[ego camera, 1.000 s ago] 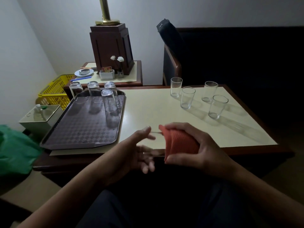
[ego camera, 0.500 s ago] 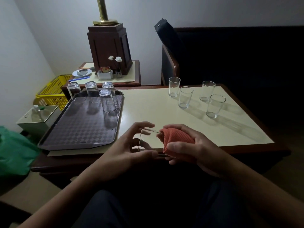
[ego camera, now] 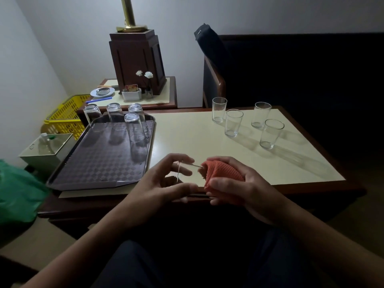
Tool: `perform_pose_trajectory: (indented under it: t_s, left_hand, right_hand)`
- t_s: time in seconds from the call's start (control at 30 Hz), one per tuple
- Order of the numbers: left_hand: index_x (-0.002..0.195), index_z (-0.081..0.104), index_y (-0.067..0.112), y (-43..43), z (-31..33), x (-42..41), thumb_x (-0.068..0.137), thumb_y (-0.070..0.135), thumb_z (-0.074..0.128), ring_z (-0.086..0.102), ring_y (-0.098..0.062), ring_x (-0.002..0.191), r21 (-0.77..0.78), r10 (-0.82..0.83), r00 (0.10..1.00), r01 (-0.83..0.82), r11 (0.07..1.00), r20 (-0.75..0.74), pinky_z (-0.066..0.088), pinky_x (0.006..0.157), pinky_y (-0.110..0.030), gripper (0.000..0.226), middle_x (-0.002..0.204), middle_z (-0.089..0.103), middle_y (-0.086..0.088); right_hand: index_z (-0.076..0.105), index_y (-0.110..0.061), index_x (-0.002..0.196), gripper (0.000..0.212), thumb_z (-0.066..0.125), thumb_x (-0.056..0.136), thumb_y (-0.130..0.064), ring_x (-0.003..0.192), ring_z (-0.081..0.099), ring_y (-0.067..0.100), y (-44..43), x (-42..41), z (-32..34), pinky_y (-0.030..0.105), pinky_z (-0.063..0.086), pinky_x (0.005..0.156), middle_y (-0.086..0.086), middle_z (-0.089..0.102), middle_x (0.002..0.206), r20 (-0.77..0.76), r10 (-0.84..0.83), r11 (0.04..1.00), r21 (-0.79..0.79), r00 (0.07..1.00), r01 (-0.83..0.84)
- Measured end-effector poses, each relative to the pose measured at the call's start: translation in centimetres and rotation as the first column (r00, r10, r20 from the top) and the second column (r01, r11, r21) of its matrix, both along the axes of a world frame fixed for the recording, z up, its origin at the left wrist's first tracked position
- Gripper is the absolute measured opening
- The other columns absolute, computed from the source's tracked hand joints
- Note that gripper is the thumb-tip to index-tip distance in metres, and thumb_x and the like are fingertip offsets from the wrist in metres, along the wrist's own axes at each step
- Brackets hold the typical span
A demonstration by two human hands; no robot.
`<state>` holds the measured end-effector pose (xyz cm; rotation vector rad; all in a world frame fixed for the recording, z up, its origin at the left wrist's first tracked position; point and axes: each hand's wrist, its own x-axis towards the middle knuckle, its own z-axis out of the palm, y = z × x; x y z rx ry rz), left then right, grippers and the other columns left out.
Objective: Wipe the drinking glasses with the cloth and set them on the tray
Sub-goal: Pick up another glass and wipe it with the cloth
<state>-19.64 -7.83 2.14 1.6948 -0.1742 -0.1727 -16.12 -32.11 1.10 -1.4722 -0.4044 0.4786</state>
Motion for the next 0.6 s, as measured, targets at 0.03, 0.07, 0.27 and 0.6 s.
perform_pose_trajectory:
  t_s: [0.03, 0.07, 0.27, 0.6]
  left_hand:
    - [0.126, 0.063, 0.022, -0.2, 0.1, 0.0, 0.081, 0.026, 0.084, 0.069, -0.034, 0.078, -0.075, 0.037, 0.995, -0.044, 0.996, -0.095, 0.060, 0.071, -0.031, 0.050, 0.120, 0.064, -0.021]
    - [0.125, 0.062, 0.015, -0.6, -0.1, 0.1, 0.080, 0.030, 0.082, 0.066, -0.032, 0.067, -0.171, 0.061, 0.970, -0.103, 0.980, -0.236, 0.058, 0.062, -0.029, 0.052, 0.114, 0.063, -0.027]
    - [0.124, 0.059, 0.019, -0.4, -0.3, 0.2, 0.087, 0.039, 0.075, 0.072, -0.035, 0.082, -0.203, -0.058, 0.922, -0.022, 0.979, -0.382, 0.060, 0.071, -0.037, 0.045, 0.104, 0.069, -0.017]
    - [0.127, 0.057, -0.001, -1.4, 0.0, 0.0, 0.088, 0.047, 0.064, 0.058, -0.026, 0.059, -0.421, 0.054, 0.840, -0.324, 0.847, -0.539, 0.046, 0.065, -0.031, 0.062, 0.100, 0.066, -0.026]
  right_hand:
    - [0.066, -0.040, 0.132, 0.064, 0.094, 0.076, -0.025, 0.105, 0.074, 0.022, 0.0, -0.1, -0.1, 0.038, 0.065, 0.085, -0.004, 0.064, 0.125, 0.142, 0.018, 0.993, -0.117, 0.990, -0.001]
    - [0.062, -0.042, 0.137, 0.072, 0.096, 0.075, -0.028, 0.111, 0.071, 0.016, -0.1, -0.2, -0.2, 0.033, 0.062, 0.089, -0.014, 0.062, 0.129, 0.355, 0.046, 0.963, -0.263, 0.934, 0.052]
    - [0.060, -0.039, 0.140, 0.075, 0.097, 0.074, -0.034, 0.119, 0.066, 0.009, -0.7, 0.0, -0.9, 0.024, 0.057, 0.093, -0.018, 0.061, 0.135, 0.657, 0.075, 0.930, -0.318, 0.750, 0.185]
    - [0.044, -0.041, 0.152, 0.075, 0.082, 0.087, -0.048, 0.128, 0.059, 0.003, -0.1, -0.5, -1.4, 0.019, 0.054, 0.099, -0.019, 0.052, 0.146, 0.769, 0.010, 0.919, -0.259, 0.639, 0.297]
